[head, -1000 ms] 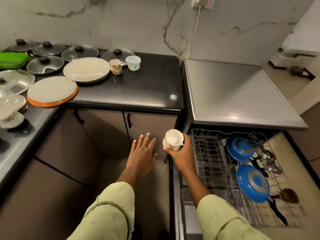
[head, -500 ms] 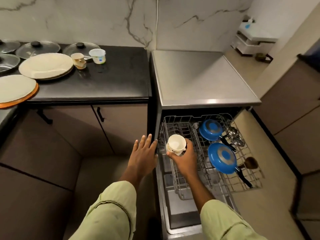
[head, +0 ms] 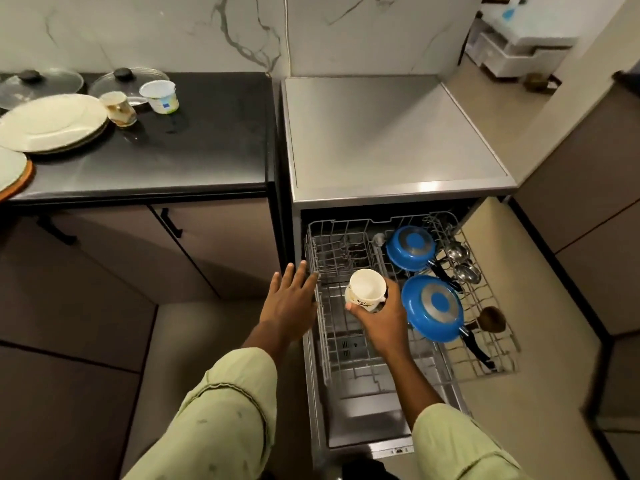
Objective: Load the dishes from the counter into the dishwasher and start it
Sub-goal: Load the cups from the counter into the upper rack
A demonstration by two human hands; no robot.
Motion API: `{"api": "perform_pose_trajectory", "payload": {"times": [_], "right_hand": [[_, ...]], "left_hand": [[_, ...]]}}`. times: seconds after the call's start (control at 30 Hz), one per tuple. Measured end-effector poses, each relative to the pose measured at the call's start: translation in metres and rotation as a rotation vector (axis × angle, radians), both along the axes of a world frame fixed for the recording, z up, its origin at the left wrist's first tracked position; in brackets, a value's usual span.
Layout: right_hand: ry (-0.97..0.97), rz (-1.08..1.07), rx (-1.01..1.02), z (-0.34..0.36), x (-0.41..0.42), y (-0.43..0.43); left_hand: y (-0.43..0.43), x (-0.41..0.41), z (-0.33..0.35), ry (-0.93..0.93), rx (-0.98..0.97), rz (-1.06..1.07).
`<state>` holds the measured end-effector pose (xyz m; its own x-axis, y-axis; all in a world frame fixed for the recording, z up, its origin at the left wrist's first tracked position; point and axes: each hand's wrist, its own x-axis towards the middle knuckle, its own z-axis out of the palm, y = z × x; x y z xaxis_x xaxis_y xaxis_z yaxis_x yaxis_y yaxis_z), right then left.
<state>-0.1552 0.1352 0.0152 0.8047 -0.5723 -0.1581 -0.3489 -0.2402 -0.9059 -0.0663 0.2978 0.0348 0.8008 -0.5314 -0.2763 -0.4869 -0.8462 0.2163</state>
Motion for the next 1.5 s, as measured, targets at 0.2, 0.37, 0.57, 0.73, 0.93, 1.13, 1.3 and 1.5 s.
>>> {"api": "perform_pose_trajectory", "payload": {"times": [0.2,0.37,0.57,0.73,0.93,1.13,1.3,1.5], "right_hand": [[0.074,0.107,0.010,-0.027,0.038,-0.062],[0.139,0.214,-0.027,-0.066,0.075,-0.093],[0.234,0.326,-0.134,-0.130,0.131,-0.119],[0.348,0.456,-0.343,-0.164,0.192,-0.128],[0.413,0.638,-0.540,-0.184,0.250,-0.132],[0.417,0.696,-0.710,-0.197,0.283,-0.122],[0.358,0.734,-0.795,-0.206,0.299,-0.110],[0.360,0.818,-0.875,-0.225,0.313,-0.096]], "left_hand": [[-0.044,0.020,-0.032,0.118,0.097,0.072],[-0.077,0.047,-0.070,0.156,0.115,0.114],[-0.098,0.116,-0.122,0.080,0.126,0.171],[-0.098,0.141,-0.161,0.079,0.182,0.133],[-0.103,0.130,-0.192,-0.017,0.108,0.194],[-0.112,0.123,-0.213,-0.098,0.058,0.281],[-0.113,0.123,-0.213,-0.108,0.047,0.293],[-0.112,0.124,-0.217,-0.127,0.021,0.313]]}}
